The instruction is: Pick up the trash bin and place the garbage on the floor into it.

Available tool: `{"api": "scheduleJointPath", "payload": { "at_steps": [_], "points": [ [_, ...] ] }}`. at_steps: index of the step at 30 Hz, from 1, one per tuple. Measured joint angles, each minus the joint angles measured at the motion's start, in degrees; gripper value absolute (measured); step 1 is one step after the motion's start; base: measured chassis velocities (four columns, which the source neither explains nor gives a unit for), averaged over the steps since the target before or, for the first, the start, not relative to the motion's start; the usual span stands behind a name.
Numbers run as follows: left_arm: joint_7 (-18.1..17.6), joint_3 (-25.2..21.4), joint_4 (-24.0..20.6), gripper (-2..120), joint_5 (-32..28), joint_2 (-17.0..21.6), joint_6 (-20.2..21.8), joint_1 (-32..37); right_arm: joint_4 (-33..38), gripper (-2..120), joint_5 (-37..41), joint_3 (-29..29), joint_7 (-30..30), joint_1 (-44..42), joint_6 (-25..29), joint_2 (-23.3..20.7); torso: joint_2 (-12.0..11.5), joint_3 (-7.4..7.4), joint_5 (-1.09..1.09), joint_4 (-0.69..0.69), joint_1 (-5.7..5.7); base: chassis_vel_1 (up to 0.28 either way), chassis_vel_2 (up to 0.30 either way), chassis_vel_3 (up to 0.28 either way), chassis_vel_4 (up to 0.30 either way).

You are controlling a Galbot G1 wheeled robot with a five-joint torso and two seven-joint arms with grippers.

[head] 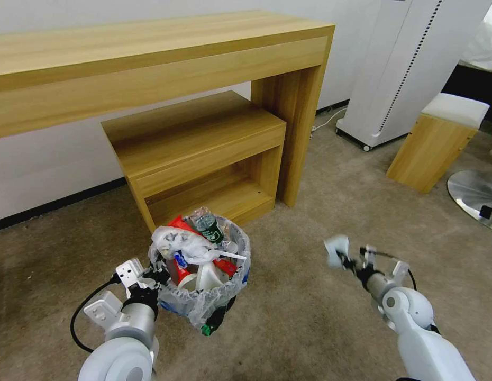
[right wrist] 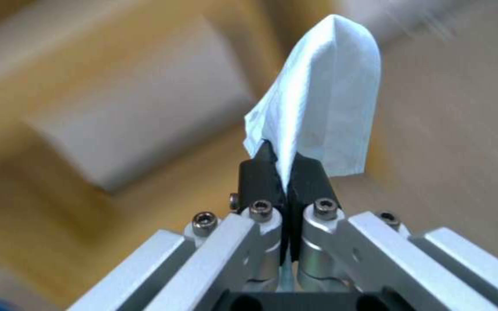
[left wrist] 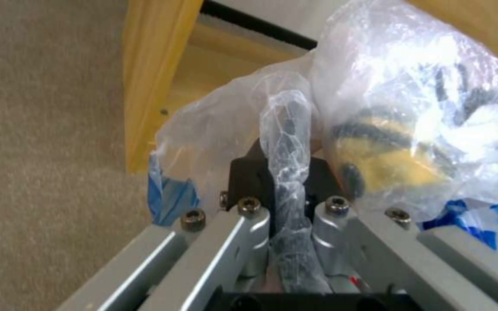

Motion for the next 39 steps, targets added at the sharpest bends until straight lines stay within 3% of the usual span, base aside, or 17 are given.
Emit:
{"api": "scheduleJointPath", "payload": {
  "at_steps": [1,3,5,6,11,17,24,33,36,37,39],
  "points": [
    [0.0,0.6,0.3,3,0.1,-0.3,0.0,-0.2,1.3,0,1.5,-1.4,-5.0,1.1,3.7,-0.9,0.0,0.00,-0.01,0.01,0.00,0.000,0.000,0.000,0.000],
    [0.0,0.9,0.5,3,0.2,-0.4,0.0,-0.3,1.7,0,2.4,-2.2,-7.6,1.7,5.4,-1.3,0.0,0.00,-0.02,0.01,0.00,0.000,0.000,0.000,0.000],
    [0.1,3.0,1.9,3,1.2,-1.1,-0.1,-0.9,2.2,0,6.4,-6.4,-18.3,4.7,11.2,-2.6,0.0,0.00,-0.02,0.01,0.00,0.000,0.000,0.000,0.000],
    [0.1,3.0,1.9,3,1.2,-1.1,-0.1,-0.9,2.2,0,6.4,-6.4,-18.3,4.7,11.2,-2.6,0.0,0.00,-0.02,0.01,0.00,0.000,0.000,0.000,0.000],
    [0.3,5.7,4.2,3,3.0,-2.2,-0.4,-2.3,-0.3,0,9.8,-14.3,-30.8,10.4,13.7,-3.0,0.0,0.01,-0.01,0.00,0.00,0.000,0.000,0.000,0.000],
    [0.4,6.6,6.5,3,3.8,-2.9,-0.5,-3.9,-1.7,0,11.7,-22.1,-39.8,16.1,11.8,-2.9,0.0,0.01,-0.02,0.01,0.00,0.000,0.000,0.000,0.000],
    [0.4,6.8,7.1,3,3.8,-3.3,-0.5,-4.5,-1.9,0,11.0,-26.4,-41.7,17.5,10.6,-2.8,0.0,0.00,-0.02,0.00,0.00,0.000,0.000,0.000,0.000],
    [0.5,7.3,7.2,3,4.4,-3.6,-0.4,-4.4,-5.7,0,9.0,-30.6,-37.5,17.1,10.1,-2.2,0.0,0.00,-0.02,0.00,0.00,0.000,0.000,0.000,0.000],
    [0.5,7.3,7.0,3,4.5,-3.6,-0.4,-4.3,-5.9,9,8.1,-30.2,-36.9,16.8,9.6,-2.4,0.0,0.00,-0.02,0.00,0.00,0.000,0.000,0.000,0.000],
    [0.5,7.2,6.8,3,4.5,-3.6,-0.4,-4.2,-6.0,18,7.7,-29.7,-36.6,16.5,9.3,-2.9,0.0,0.00,-0.02,0.00,0.00,0.000,0.000,0.000,0.000],
    [0.5,7.2,6.7,3,4.6,-3.6,-0.4,-4.2,-5.9,21,7.5,-29.4,-36.6,16.3,9.2,-3.2,0.0,0.00,-0.02,0.00,0.00,0.000,0.000,0.000,0.000]
  ]
}}
